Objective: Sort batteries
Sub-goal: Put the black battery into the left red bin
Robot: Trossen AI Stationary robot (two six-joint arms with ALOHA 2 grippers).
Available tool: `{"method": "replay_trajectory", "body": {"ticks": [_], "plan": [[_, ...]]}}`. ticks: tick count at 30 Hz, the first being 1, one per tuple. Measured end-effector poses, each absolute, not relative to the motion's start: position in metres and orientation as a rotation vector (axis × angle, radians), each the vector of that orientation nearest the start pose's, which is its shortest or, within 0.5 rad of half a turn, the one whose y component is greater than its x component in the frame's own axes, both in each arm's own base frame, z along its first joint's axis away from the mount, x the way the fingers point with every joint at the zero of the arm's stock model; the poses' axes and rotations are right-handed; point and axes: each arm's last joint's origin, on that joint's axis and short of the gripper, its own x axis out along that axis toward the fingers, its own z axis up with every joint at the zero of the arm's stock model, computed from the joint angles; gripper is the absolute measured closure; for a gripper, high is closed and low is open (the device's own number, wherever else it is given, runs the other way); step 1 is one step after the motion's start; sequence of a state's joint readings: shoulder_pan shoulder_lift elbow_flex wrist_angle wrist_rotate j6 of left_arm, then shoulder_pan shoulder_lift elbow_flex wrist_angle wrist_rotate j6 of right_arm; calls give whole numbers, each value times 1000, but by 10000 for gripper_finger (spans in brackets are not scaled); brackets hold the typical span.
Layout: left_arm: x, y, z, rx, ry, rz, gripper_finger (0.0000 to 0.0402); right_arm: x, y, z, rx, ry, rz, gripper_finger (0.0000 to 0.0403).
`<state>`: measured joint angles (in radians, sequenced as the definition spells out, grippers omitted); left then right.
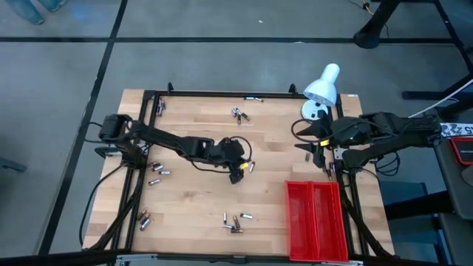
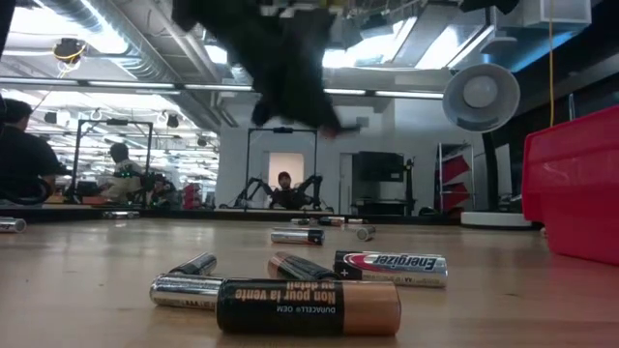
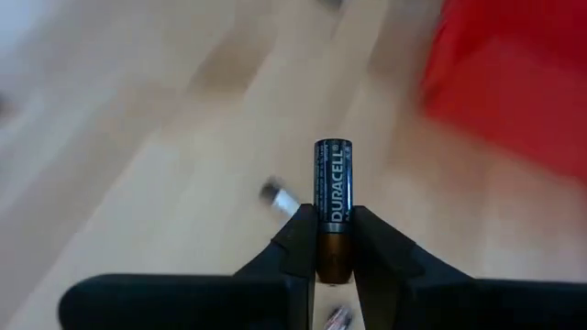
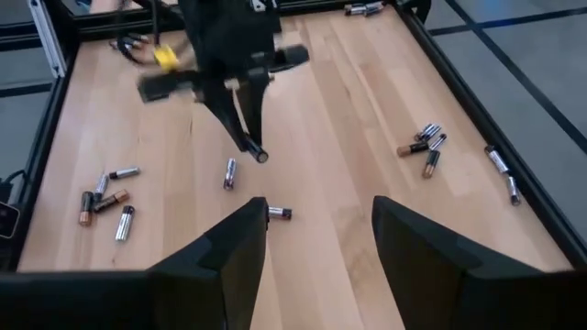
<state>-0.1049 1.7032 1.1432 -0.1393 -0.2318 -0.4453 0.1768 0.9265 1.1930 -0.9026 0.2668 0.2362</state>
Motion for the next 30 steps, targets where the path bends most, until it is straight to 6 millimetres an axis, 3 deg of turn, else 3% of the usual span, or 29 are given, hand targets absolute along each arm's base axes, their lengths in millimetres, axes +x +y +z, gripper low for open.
{"method": "replay_trajectory", "body": {"ticks": [5, 9, 20, 26, 30], "plan": [[378, -38, 271, -319, 410, 214, 364, 153, 19, 377, 109, 578, -182, 204], [385, -40, 285, -296, 361, 195, 364, 155, 18, 372, 122, 569, -219, 204], [389, -37, 300, -257, 297, 184, 363, 160, 19, 379, 205, 462, -223, 204], [391, -39, 301, -219, 289, 133, 359, 160, 19, 379, 373, 443, -263, 204], [402, -41, 294, -182, 236, 40, 363, 155, 19, 376, 505, 458, -314, 204]]}}
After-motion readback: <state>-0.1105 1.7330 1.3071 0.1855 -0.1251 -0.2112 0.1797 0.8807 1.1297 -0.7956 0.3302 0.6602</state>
